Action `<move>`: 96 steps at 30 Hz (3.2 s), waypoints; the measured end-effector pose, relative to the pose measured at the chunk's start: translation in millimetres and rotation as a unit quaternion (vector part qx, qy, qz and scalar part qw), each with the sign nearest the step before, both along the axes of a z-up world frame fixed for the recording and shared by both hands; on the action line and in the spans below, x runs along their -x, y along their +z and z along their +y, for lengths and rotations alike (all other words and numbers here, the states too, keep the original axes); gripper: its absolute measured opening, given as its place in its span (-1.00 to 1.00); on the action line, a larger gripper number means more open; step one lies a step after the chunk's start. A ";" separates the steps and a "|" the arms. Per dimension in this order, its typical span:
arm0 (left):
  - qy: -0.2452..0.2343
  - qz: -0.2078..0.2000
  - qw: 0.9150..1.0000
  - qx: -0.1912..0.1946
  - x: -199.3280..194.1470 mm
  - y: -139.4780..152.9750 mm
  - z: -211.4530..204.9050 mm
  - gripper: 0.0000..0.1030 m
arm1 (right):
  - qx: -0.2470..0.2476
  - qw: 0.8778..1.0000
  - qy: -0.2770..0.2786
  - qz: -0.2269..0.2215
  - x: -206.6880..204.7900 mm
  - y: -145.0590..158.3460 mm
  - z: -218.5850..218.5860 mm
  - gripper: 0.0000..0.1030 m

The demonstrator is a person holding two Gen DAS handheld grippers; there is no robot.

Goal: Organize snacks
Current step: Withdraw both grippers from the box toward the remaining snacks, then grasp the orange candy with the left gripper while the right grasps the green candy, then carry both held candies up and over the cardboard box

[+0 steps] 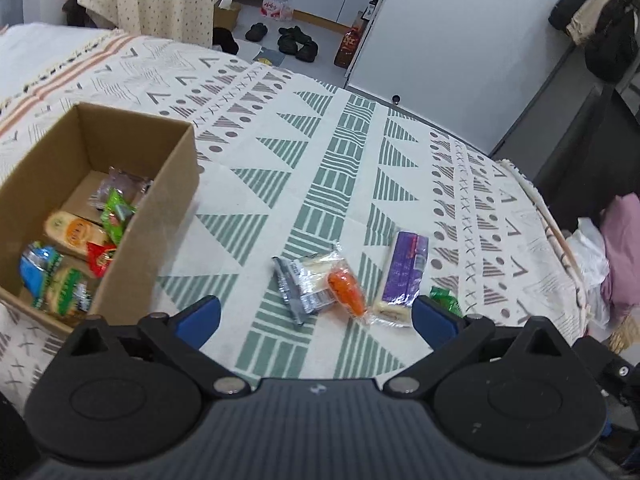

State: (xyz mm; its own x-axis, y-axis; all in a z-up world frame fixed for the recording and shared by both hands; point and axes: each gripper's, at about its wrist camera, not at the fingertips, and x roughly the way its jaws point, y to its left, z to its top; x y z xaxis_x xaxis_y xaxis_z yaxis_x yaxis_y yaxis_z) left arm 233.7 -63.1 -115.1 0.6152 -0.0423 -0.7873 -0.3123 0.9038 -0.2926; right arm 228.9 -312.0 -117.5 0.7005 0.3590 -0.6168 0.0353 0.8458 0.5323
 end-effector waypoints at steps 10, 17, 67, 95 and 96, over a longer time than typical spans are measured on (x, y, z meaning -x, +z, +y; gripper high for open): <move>0.034 -0.006 0.998 0.055 -26.5 -12.2 5.1 0.75 | -0.013 0.999 -0.025 0.016 -31.9 -27.0 -3.8 0.80; 0.070 0.016 0.992 0.105 -44.4 -36.6 3.9 0.31 | -0.014 0.998 -0.027 0.050 -59.0 -54.3 -3.2 0.35; 0.039 -0.008 0.990 0.133 -20.6 -38.1 25.6 -0.49 | 0.129 0.987 0.038 0.085 -78.2 -63.6 47.9 -0.37; 0.073 -0.103 0.988 0.090 26.6 33.6 101.3 -0.49 | 0.008 0.998 0.056 0.006 -12.0 3.6 96.0 -0.37; 0.076 -0.105 0.987 0.090 27.2 34.7 104.6 -0.49 | 0.007 0.998 0.060 0.003 -12.3 6.3 100.3 -0.37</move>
State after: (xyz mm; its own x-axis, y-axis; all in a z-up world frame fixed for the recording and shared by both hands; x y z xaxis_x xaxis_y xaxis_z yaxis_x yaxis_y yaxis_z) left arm 206.5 41.6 -80.5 0.7742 -0.0656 -0.6295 -0.3551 0.7784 -0.5178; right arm 241.2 -211.8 -111.2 0.6488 0.4318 -0.6266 -0.0643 0.8516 0.5202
